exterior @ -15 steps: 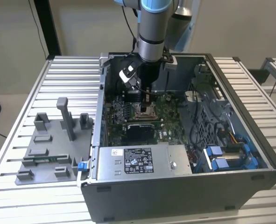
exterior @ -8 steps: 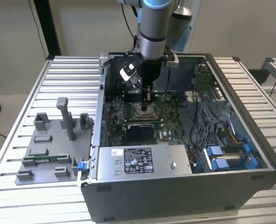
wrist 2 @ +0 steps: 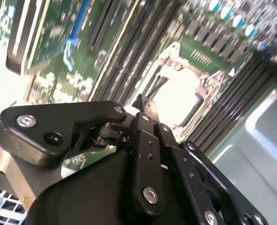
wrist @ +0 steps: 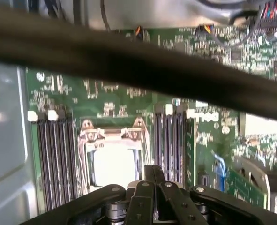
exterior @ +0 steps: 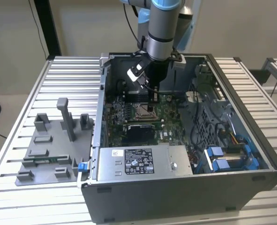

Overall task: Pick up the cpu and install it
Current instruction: 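Install the second cpu locking lever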

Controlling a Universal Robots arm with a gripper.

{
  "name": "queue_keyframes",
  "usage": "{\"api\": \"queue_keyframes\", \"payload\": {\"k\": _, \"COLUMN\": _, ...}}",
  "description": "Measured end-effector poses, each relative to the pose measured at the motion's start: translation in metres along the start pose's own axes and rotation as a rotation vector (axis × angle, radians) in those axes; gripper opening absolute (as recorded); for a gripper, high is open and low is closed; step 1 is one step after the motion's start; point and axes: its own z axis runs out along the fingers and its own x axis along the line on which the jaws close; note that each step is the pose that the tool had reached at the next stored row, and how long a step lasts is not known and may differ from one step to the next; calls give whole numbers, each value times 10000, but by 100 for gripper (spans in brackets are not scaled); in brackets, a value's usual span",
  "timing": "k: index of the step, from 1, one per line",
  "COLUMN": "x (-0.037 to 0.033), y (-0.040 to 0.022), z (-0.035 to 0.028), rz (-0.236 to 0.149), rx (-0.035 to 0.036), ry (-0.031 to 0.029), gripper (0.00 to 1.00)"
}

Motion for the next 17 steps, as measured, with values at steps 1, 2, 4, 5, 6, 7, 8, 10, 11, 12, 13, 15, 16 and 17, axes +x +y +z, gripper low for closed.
{"api": "queue_keyframes", "payload": {"k": 1, "x": 0, "y": 25, "z": 0, "rz": -1, "rx": 0, "ry": 1, "gripper": 0}}
{"api": "queue_keyframes", "payload": {"k": 2, "x": 0, "y": 48, "z": -1, "rz": 0, "rx": -1, "ry": 2, "gripper": 0}}
{"api": "queue_keyframes", "payload": {"k": 4, "x": -7, "y": 62, "z": -2, "rz": -1, "rx": 0, "ry": 2, "gripper": 0}}
{"api": "queue_keyframes", "payload": {"k": 5, "x": -16, "y": 62, "z": -1, "rz": 0, "rx": 0, "ry": 2, "gripper": 0}}
{"api": "queue_keyframes", "payload": {"k": 6, "x": -30, "y": 62, "z": -1, "rz": 0, "rx": -1, "ry": 2, "gripper": 0}}
{"api": "queue_keyframes", "payload": {"k": 7, "x": -40, "y": 63, "z": 3, "rz": 0, "rx": -1, "ry": 3, "gripper": 0}}
{"api": "queue_keyframes", "payload": {"k": 8, "x": -40, "y": 64, "z": 14, "rz": 0, "rx": -1, "ry": 5, "gripper": 0}}
{"api": "queue_keyframes", "payload": {"k": 10, "x": -41, "y": 65, "z": 37, "rz": 2, "rx": 0, "ry": 2, "gripper": 0}}
{"api": "queue_keyframes", "payload": {"k": 11, "x": -40, "y": 66, "z": 55, "rz": 1, "rx": 0, "ry": 2, "gripper": 0}}
{"api": "queue_keyframes", "payload": {"k": 12, "x": -39, "y": 67, "z": 73, "rz": 0, "rx": -1, "ry": 1, "gripper": 0}}
{"api": "queue_keyframes", "payload": {"k": 13, "x": -38, "y": 67, "z": 88, "rz": -1, "rx": 0, "ry": 0, "gripper": 0}}
{"api": "queue_keyframes", "payload": {"k": 15, "x": -31, "y": 67, "z": 106, "rz": 1, "rx": 1, "ry": -10, "gripper": 0}}
{"api": "queue_keyframes", "payload": {"k": 16, "x": -22, "y": 68, "z": 111, "rz": 1, "rx": 1, "ry": -12, "gripper": 0}}
{"api": "queue_keyframes", "payload": {"k": 17, "x": -13, "y": 68, "z": 115, "rz": 1, "rx": 0, "ry": -12, "gripper": 0}}
